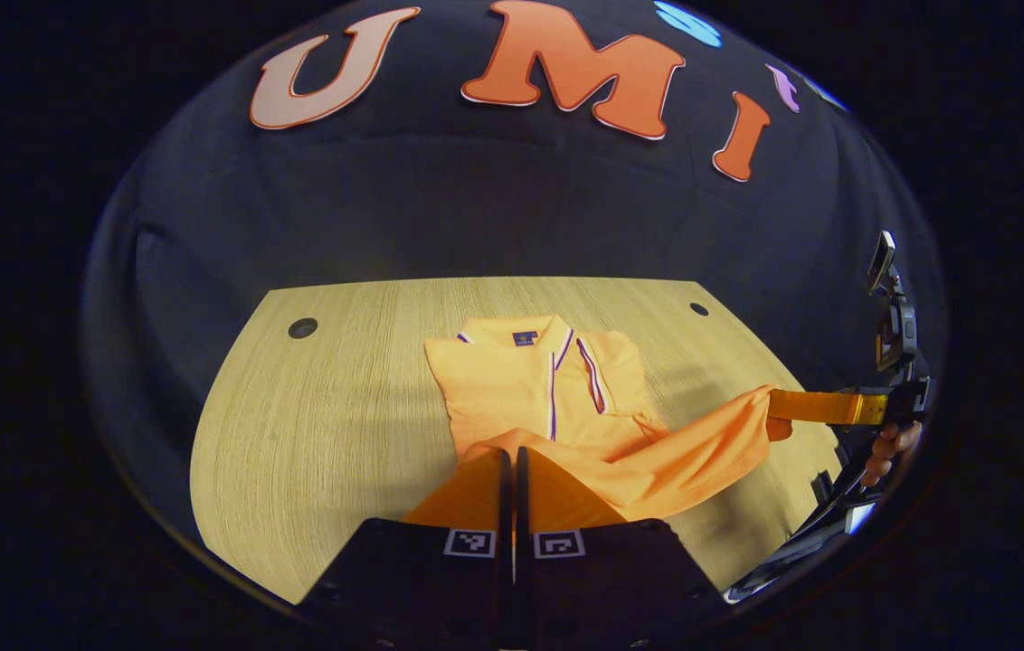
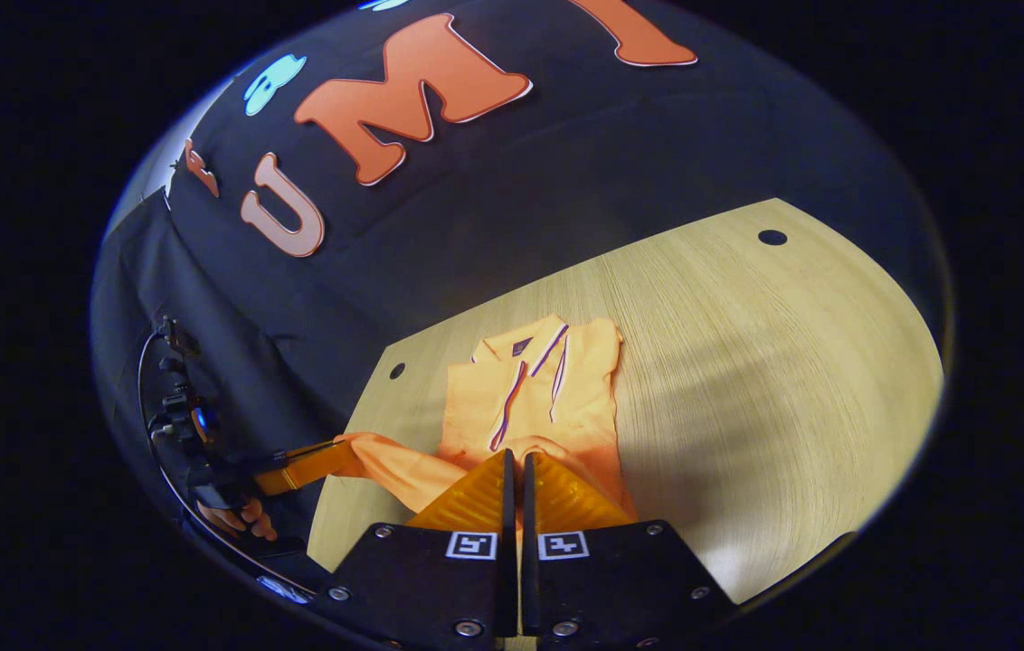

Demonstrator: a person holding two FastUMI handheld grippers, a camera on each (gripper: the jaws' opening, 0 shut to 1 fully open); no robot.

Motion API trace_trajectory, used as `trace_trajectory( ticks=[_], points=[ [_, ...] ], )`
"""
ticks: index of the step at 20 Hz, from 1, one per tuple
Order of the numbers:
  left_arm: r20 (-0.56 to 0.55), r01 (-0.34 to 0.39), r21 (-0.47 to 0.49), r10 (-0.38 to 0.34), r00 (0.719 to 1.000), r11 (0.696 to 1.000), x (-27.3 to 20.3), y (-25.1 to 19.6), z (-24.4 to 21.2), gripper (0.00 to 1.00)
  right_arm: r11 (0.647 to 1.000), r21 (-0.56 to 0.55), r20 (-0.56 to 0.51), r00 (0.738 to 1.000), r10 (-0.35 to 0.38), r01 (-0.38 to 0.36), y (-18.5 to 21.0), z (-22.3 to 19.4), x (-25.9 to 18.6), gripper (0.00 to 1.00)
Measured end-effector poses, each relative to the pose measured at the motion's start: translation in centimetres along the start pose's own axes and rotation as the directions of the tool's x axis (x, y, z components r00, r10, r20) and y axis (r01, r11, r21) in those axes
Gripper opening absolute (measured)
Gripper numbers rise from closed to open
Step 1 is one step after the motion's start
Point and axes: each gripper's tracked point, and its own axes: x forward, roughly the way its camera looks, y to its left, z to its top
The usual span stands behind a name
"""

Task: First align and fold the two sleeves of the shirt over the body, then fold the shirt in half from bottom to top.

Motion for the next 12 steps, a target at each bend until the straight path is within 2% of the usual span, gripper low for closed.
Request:
trace_trajectory(
  ticks=[4, 7, 12],
  points=[
    [-0.019, 0.028, -0.024, -0.028, 0.999, 0.999, 4.5, 1.7, 2.8, 0.01, 0.999, 0.002, -0.021, 0.999, -0.033, 0.033, -0.6, 2.4, 4.3, 0.02],
    [-0.051, 0.06, -0.085, -0.064, 0.997, 0.995, 8.2, 2.7, 4.4, 0.01, 0.997, -0.015, -0.074, 0.994, -0.079, 0.078, -2.2, 3.0, 8.1, 0.02],
    [-0.062, 0.078, -0.11, -0.085, 0.994, 0.991, 13.0, 5.1, 7.2, 0.01, 0.991, -0.028, -0.062, 0.989, -0.132, 0.13, -3.7, 7.9, 13.0, 0.02]
  ],
)
